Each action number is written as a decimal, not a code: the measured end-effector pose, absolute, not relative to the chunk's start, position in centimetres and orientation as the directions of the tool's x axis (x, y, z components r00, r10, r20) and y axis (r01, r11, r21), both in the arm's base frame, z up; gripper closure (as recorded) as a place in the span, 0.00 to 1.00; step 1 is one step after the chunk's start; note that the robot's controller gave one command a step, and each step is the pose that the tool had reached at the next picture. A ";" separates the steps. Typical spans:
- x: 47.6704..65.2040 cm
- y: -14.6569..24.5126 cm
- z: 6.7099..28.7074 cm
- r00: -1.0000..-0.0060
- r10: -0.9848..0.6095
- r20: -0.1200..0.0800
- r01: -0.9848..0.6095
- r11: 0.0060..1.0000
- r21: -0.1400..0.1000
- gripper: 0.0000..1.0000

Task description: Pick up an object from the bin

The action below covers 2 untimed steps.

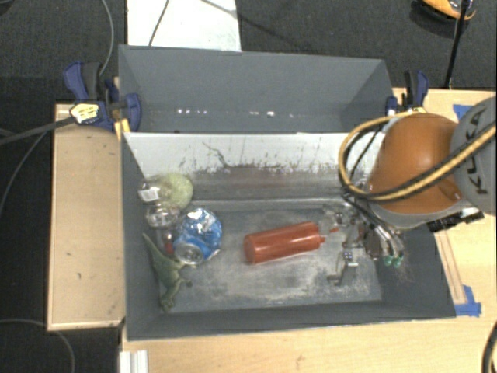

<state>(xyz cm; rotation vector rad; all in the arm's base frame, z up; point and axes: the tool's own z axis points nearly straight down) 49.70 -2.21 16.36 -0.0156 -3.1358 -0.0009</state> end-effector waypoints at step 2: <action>54.0 1.4 13.9 -0.969 -0.248 -0.004 -0.248 0.969 -0.001 0.00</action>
Offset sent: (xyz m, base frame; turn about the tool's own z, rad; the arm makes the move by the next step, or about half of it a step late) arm 0.0569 0.0518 -0.0401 -0.3590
